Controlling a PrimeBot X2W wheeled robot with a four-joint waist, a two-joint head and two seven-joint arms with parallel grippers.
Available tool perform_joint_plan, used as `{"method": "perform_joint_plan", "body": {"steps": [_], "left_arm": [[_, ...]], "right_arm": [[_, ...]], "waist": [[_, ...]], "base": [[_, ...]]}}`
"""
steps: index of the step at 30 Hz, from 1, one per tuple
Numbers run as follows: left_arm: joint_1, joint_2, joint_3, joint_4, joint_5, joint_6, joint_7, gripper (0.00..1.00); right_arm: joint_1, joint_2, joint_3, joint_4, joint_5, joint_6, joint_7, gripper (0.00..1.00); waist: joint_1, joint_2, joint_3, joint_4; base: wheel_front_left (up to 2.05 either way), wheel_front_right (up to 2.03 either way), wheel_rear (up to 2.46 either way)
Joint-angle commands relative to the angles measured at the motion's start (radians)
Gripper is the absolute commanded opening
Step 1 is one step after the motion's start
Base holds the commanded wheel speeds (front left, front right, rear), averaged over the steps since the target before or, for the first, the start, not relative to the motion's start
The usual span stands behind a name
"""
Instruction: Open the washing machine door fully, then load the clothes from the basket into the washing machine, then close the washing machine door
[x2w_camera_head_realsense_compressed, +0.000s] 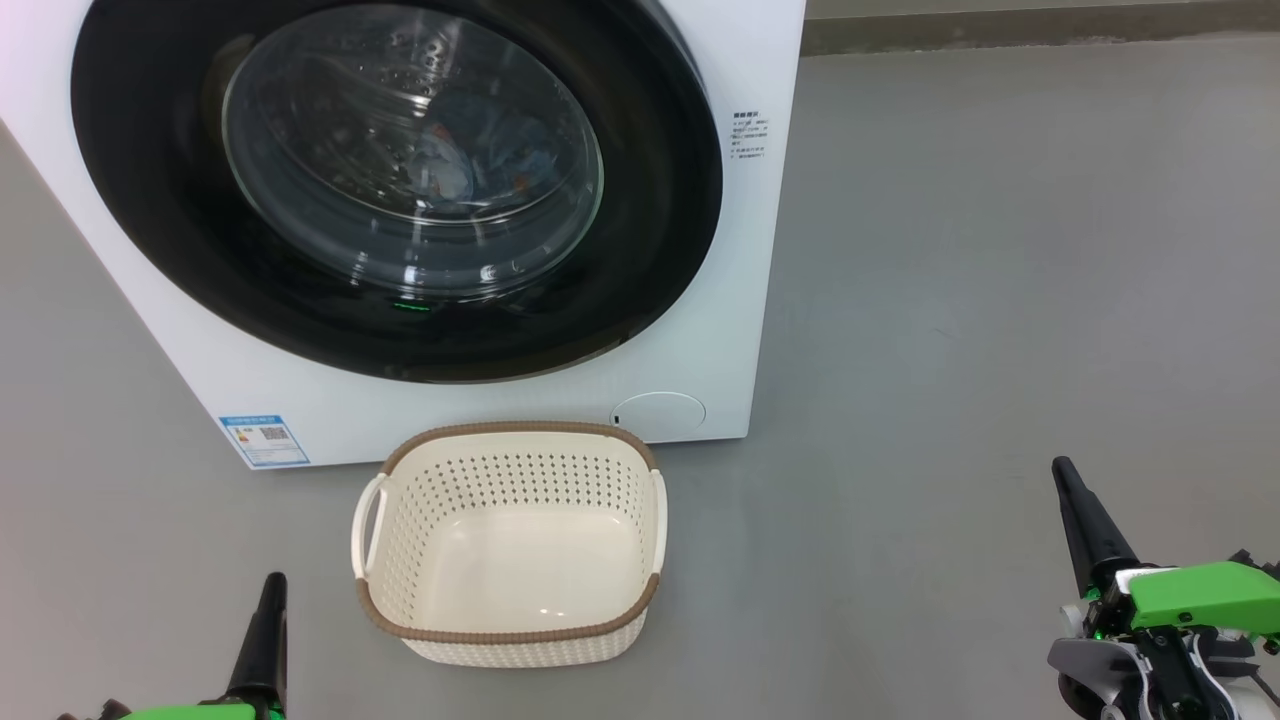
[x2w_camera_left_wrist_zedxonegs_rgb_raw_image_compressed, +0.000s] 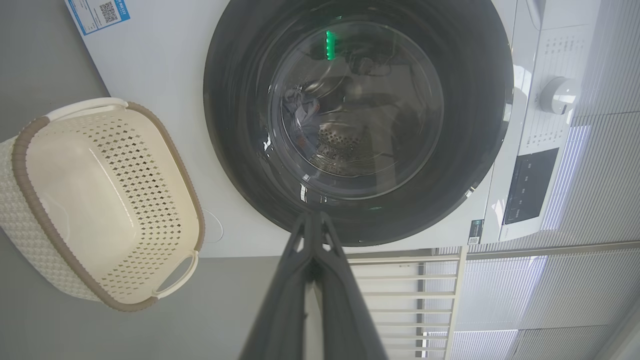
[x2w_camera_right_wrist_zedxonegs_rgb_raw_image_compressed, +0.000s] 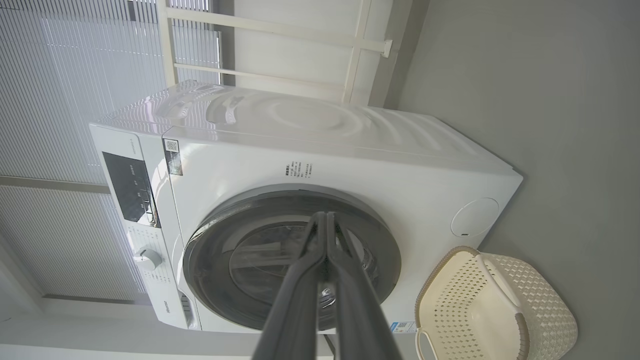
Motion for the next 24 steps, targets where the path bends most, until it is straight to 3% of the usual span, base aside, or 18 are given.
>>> {"method": "perform_joint_plan", "body": {"steps": [1, 9, 24], "left_arm": [[-0.046, 0.009, 0.035, -0.033, -0.020, -0.010, 0.010, 0.00], [-0.050, -0.001, 0.051, -0.037, -0.085, -0.015, 0.033, 0.00], [-0.050, -0.001, 0.051, -0.037, -0.086, -0.016, 0.033, 0.00]], "right_arm": [[-0.004, -0.003, 0.006, -0.033, 0.029, 0.000, 0.009, 0.00], [0.001, 0.011, -0.022, -0.040, 0.093, 0.000, 0.032, 0.00], [0.001, 0.012, -0.024, -0.040, 0.093, 0.000, 0.033, 0.00]], "waist": [[0.0000, 0.0000, 0.000, 0.000], [0.0000, 0.0000, 0.001, 0.001], [0.0000, 0.0000, 0.001, 0.001]], "base": [[0.00, 0.00, 0.00], [0.00, 0.00, 0.00], [0.00, 0.00, 0.00]]}}
